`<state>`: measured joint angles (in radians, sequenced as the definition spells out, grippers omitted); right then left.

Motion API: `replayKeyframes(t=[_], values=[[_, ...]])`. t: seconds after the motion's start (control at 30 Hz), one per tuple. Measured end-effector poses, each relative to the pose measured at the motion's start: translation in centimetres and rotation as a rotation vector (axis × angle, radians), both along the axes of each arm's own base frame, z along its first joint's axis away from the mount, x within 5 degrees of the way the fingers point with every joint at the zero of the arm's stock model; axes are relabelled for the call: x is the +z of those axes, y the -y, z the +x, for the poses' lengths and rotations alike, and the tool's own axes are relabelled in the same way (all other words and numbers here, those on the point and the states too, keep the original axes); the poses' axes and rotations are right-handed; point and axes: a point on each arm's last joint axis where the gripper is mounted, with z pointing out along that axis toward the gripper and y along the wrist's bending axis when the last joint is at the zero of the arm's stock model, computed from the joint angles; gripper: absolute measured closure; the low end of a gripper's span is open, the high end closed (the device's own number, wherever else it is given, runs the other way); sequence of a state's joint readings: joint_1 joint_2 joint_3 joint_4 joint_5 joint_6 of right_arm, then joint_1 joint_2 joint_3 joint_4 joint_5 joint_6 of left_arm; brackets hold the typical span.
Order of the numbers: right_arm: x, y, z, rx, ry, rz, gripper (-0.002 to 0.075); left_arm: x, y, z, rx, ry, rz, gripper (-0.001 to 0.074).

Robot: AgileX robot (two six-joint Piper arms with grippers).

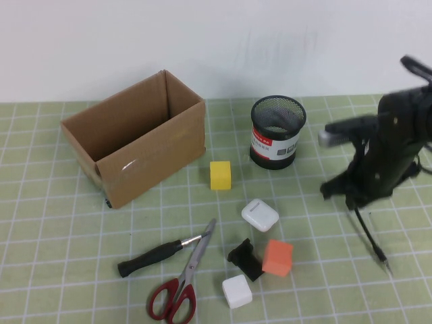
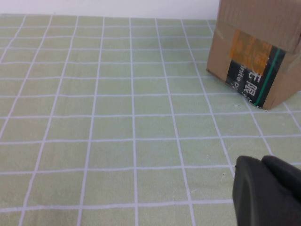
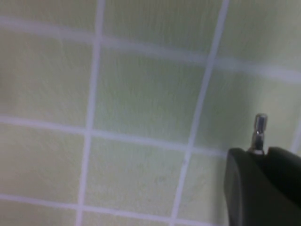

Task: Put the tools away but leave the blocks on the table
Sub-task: Pick up the long Screwdriver from the table, then place the long Screwdriver into the round holder

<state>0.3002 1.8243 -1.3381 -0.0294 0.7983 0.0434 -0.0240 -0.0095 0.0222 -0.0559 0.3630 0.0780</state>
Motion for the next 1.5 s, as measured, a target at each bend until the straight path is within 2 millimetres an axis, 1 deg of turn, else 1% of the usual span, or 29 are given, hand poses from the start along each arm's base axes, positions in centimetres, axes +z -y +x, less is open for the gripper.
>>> replayKeyframes(t=[0.13, 0.2, 0.3, 0.4, 0.53, 0.6, 0.7, 0.87, 0.93, 1.07, 1.2, 1.3, 1.37, 1.4, 1.5], values=[[4.4, -0.2, 0.2, 0.005, 0.171, 0.065, 0.0733, 0.0, 0.0, 0.0, 0.0, 0.0, 0.0, 0.0738], [6.8, -0.2, 0.0, 0.006, 0.285, 0.11, 0.0733, 0.0, 0.0, 0.0, 0.0, 0.0, 0.0, 0.0738], [9.7, -0.3, -0.5, 0.025, 0.431, 0.169, 0.0733, 0.0, 0.0, 0.0, 0.0, 0.0, 0.0, 0.0738], [11.7, -0.4, -0.6, 0.048, 0.569, 0.217, 0.0733, 0.0, 0.0, 0.0, 0.0, 0.0, 0.0, 0.0738], [13.3, -0.8, -0.2, 0.021, 0.713, 0.326, 0.0733, 0.0, 0.0, 0.0, 0.0, 0.0, 0.0, 0.0738], [13.6, -1.2, 0.2, -0.007, 0.763, 0.389, 0.0733, 0.0, 0.0, 0.0, 0.0, 0.0, 0.0, 0.0738], [13.6, -2.2, 0.9, -0.005, 0.852, 0.413, 0.0733, 0.0, 0.0, 0.0, 0.0, 0.0, 0.0, 0.0738], [12.9, -4.9, 1.6, 0.081, 0.999, 0.367, 0.0733, 0.0, 0.0, 0.0, 0.0, 0.0, 0.0, 0.0738], [12.4, -5.5, 2.1, 0.081, 1.049, 0.367, 0.0733, 0.0, 0.0, 0.0, 0.0, 0.0, 0.0, 0.0738], [10.8, -6.3, 3.1, 0.074, 1.071, 0.362, 0.0733, 0.0, 0.0, 0.0, 0.0, 0.0, 0.0, 0.0738], [8.7, -6.7, 4.0, 0.071, 1.036, 0.346, 0.0732, 0.0, 0.0, 0.0, 0.0, 0.0, 0.0, 0.0738], [7.6, -6.9, 4.4, 0.074, 1.016, 0.336, 0.0722, 0.0, 0.0, 0.0, 0.0, 0.0, 0.0, 0.0738], [7.3, -7.0, 4.5, 0.075, 1.009, 0.334, 0.0702, 0.0, 0.0, 0.0, 0.0, 0.0, 0.0, 0.0738], [7.3, -7.0, 4.5, 0.076, 1.005, 0.334, 0.068, 0.0, 0.0, 0.0, 0.0, 0.0, 0.0, 0.0738], [7.2, -7.0, 4.5, 0.08, 1.004, 0.329, 0.0588, 0.0, 0.0, 0.0, 0.0, 0.0, 0.0, 0.0738]])
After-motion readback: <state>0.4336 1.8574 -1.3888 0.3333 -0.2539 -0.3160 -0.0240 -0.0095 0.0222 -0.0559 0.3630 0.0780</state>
